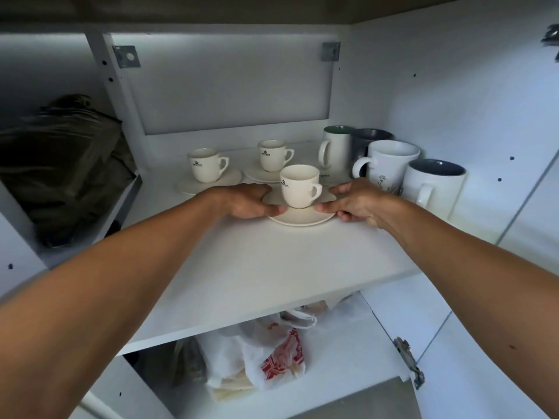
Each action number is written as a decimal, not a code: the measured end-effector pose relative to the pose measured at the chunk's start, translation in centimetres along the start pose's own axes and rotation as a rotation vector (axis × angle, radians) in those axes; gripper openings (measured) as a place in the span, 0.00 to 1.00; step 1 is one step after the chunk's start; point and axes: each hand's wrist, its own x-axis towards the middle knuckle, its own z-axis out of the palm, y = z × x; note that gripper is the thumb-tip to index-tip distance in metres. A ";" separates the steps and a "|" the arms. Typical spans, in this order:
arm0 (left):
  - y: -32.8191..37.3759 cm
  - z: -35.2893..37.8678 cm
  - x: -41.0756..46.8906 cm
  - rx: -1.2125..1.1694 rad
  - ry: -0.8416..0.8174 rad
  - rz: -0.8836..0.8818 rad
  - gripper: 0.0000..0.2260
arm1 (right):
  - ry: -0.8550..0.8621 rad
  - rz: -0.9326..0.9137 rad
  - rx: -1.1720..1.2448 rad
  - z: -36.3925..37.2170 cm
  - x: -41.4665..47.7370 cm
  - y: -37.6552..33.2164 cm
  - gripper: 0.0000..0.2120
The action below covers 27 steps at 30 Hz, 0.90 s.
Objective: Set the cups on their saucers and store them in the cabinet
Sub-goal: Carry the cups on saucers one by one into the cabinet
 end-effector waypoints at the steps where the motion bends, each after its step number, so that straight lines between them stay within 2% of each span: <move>1: 0.0 0.0 0.1 0.008 0.007 0.002 0.36 | -0.009 0.000 -0.013 0.0 -0.1 0.0 0.39; 9: -0.8 1.1 -0.5 -0.017 0.105 -0.032 0.33 | -0.039 0.018 -0.096 -0.4 -1.0 -0.1 0.37; 14: -1.1 1.5 -4.2 -0.020 0.160 -0.135 0.41 | -0.140 0.120 -0.028 -1.7 -4.5 -0.7 0.38; 17: 0.0 1.9 -8.0 0.049 0.141 -0.149 0.36 | -0.163 0.184 -0.021 -2.1 -7.9 -1.2 0.37; 21: 3.1 1.3 -13.7 0.148 0.084 -0.129 0.37 | -0.188 0.238 -0.025 -3.4 -13.3 -2.3 0.36; 27: 6.9 -2.0 -22.8 0.213 0.031 -0.043 0.37 | -0.212 0.197 -0.522 -6.1 -24.3 -7.4 0.40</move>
